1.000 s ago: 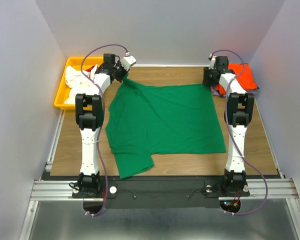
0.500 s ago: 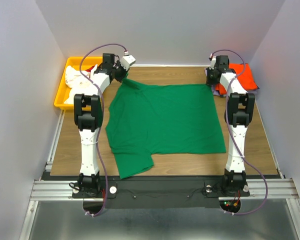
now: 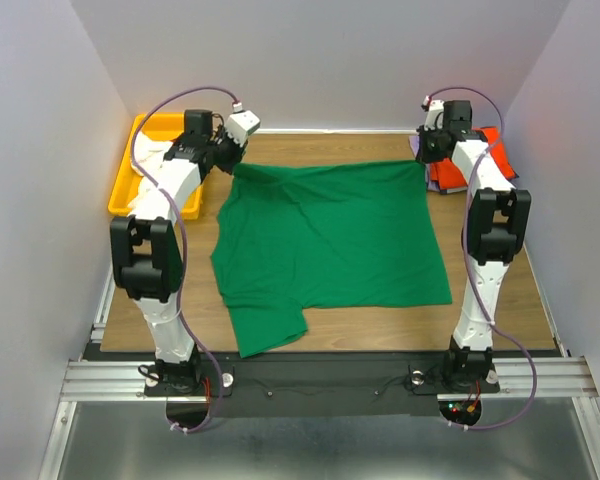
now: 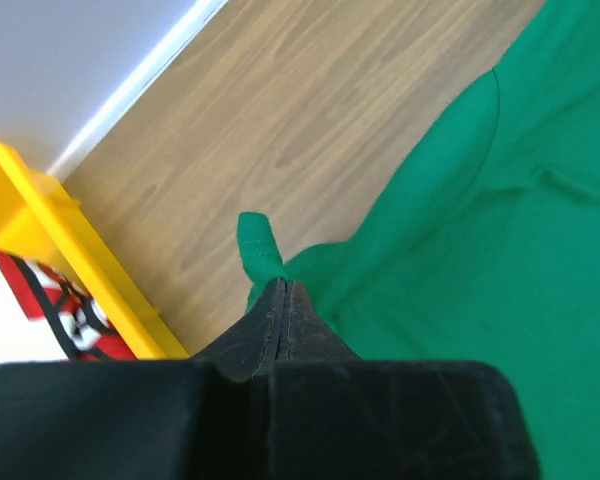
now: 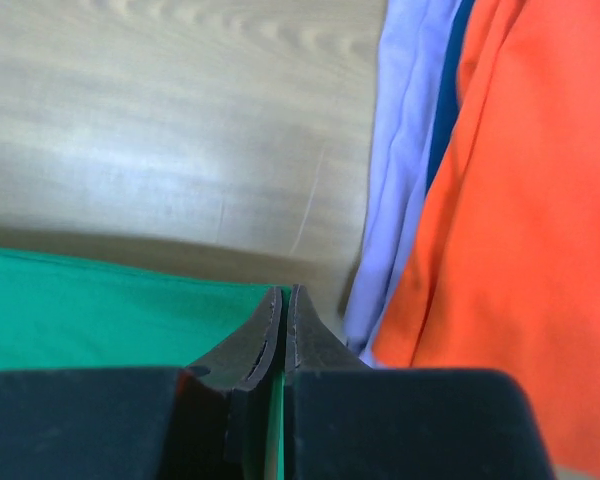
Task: Fold and stack the t-shirts
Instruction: Fold the tshirt
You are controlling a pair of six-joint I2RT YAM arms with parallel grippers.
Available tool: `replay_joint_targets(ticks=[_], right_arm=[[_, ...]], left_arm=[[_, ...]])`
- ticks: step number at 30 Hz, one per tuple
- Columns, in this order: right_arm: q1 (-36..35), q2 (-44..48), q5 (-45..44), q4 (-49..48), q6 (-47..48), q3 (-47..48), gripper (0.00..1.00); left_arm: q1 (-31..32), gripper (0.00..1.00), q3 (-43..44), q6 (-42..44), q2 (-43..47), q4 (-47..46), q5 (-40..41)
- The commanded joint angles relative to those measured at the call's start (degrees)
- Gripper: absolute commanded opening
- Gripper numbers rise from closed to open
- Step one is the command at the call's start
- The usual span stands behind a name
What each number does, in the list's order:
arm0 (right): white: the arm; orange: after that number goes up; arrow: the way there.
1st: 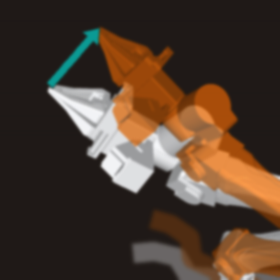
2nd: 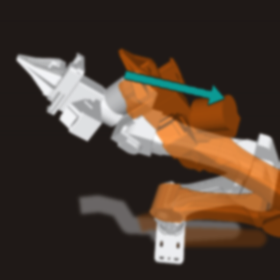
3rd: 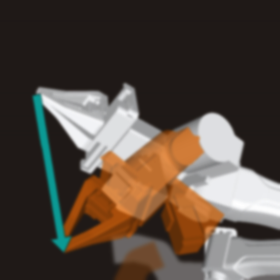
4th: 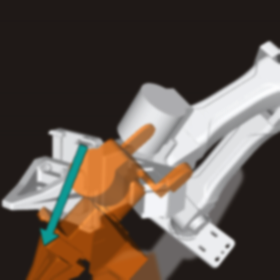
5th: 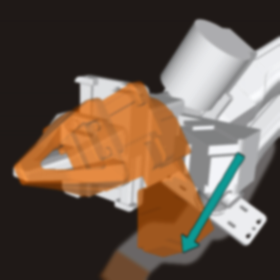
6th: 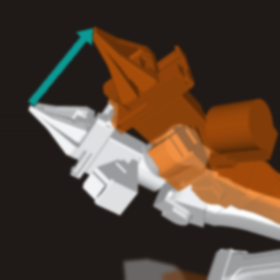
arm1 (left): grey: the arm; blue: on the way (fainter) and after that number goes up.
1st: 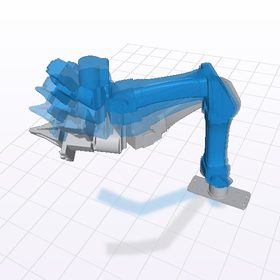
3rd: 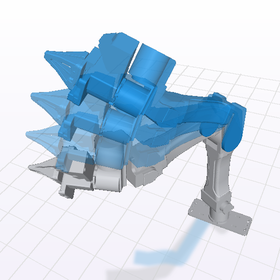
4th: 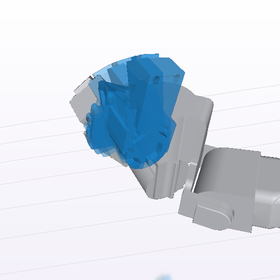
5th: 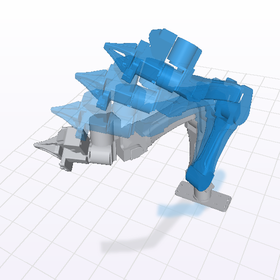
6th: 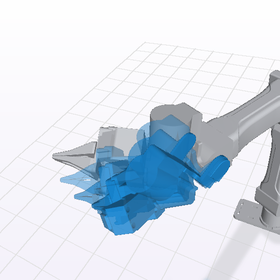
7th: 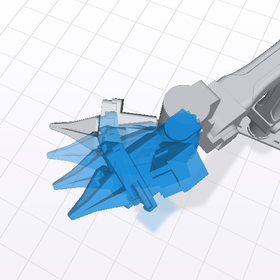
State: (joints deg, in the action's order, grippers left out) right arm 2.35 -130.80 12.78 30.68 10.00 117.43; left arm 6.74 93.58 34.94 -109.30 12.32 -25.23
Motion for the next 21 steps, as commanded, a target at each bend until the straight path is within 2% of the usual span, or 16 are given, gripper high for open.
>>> replay_joint_targets(ticks=[1,5,7,11,16,19,20,21], right_arm=[[1.08,6.33,2.6,-0.88,3.8,-4.92,0.01],[1.6,10.64,4.19,-0.88,7.13,-11.68,0.01],[1.78,13.45,4.97,-0.88,9.23,-16.67,0.01],[1.87,16.8,4.98,-0.88,11.62,-23.97,0.01],[1.87,16.72,4.45,-0.88,13.38,-29.09,0.01],[1.87,16.46,4.71,-0.79,14.17,-31.29,0.01],[1.87,16.54,4.63,-0.79,14.34,-31.82,0.01],[1.87,16.81,4.63,-0.79,14.69,-32.26,0.01]], left_arm=[[0.2,0.0,-9.01,-3.46,9.86,0.25,0.45],[2.39,0.0,-21.82,-7.07,19.0,-0.1,0.45],[4.67,0.0,-27.8,-9.35,22.87,-1.5,3.07],[8.28,0.0,-35.28,-11.99,25.36,-1.42,6.24],[12.32,0.0,-39.26,-14.02,21.6,0.69,8.53],[12.94,0.0,-38.83,-12.36,18.69,3.49,9.15],[12.94,0.0,-38.48,-9.48,18.42,4.72,8.45],[12.86,0.03,-38.04,-7.8,18.33,6.13,7.58]])
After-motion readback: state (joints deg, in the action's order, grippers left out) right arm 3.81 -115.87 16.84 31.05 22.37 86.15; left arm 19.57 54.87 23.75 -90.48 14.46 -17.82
